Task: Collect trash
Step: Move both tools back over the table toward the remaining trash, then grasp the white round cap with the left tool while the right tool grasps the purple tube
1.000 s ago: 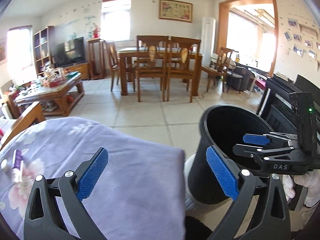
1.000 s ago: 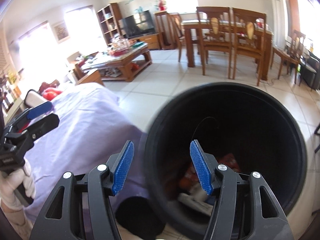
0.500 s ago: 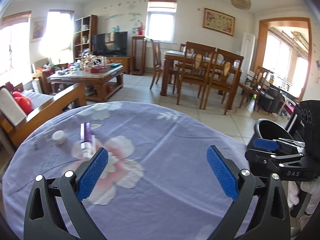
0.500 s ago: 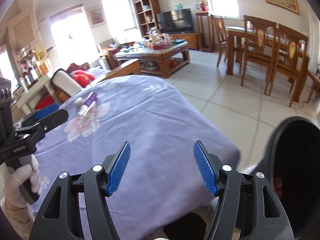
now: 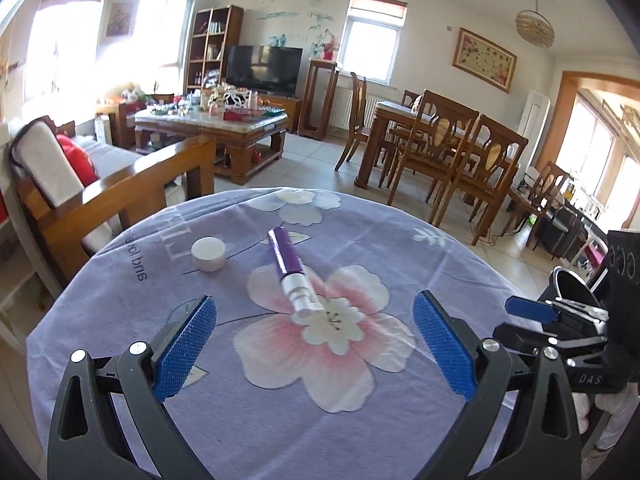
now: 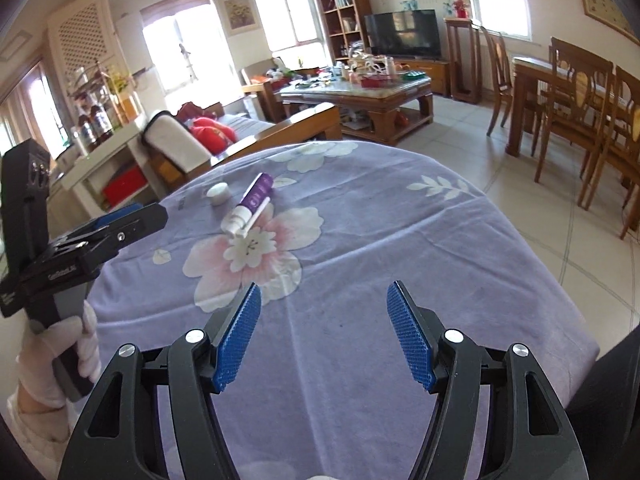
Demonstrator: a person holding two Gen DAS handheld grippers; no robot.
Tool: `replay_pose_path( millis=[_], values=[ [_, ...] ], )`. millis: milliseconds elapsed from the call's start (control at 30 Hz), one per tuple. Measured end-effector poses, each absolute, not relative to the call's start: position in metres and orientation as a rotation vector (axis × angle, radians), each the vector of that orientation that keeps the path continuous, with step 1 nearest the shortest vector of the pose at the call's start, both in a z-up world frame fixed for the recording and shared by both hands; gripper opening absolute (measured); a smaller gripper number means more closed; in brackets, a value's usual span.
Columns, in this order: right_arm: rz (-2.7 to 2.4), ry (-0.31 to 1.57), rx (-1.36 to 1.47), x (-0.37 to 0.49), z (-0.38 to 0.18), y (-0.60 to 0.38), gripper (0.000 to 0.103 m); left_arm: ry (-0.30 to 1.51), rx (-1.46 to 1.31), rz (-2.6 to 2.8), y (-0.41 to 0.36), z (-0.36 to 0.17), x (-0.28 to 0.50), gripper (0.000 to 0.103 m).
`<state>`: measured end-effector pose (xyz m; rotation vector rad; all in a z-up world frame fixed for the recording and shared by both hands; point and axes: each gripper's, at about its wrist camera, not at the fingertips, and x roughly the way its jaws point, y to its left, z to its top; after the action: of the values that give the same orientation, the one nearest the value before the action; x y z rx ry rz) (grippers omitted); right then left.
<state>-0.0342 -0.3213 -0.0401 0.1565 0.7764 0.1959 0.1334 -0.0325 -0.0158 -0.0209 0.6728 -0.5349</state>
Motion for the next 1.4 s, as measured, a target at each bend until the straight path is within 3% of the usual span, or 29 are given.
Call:
replay_pose_path(
  millis=[567, 767, 1200, 1400],
  values=[
    [0.284, 0.83, 0.1, 0.043, -0.046, -0.267, 0.066, 0.844, -0.051, -0.522, -0.003, -0.037, 0.233, 0.095],
    [0.316, 0.876, 0.031, 0.069, -0.05, -0.244, 0.066, 0.905, -0.022, -0.507, -0.01, -0.051, 0.257, 0.079],
    [0.336, 0.952, -0.052, 0.128, -0.069, -0.21, 0.066, 0.926, 0.021, -0.466, -0.009, -0.07, 0.272, 0.062],
    [0.343, 0.973, -0.036, 0.141, -0.076, -0.207, 0.066, 0.91, 0.064, -0.416, -0.004, -0.069, 0.273, 0.037]
  ],
)
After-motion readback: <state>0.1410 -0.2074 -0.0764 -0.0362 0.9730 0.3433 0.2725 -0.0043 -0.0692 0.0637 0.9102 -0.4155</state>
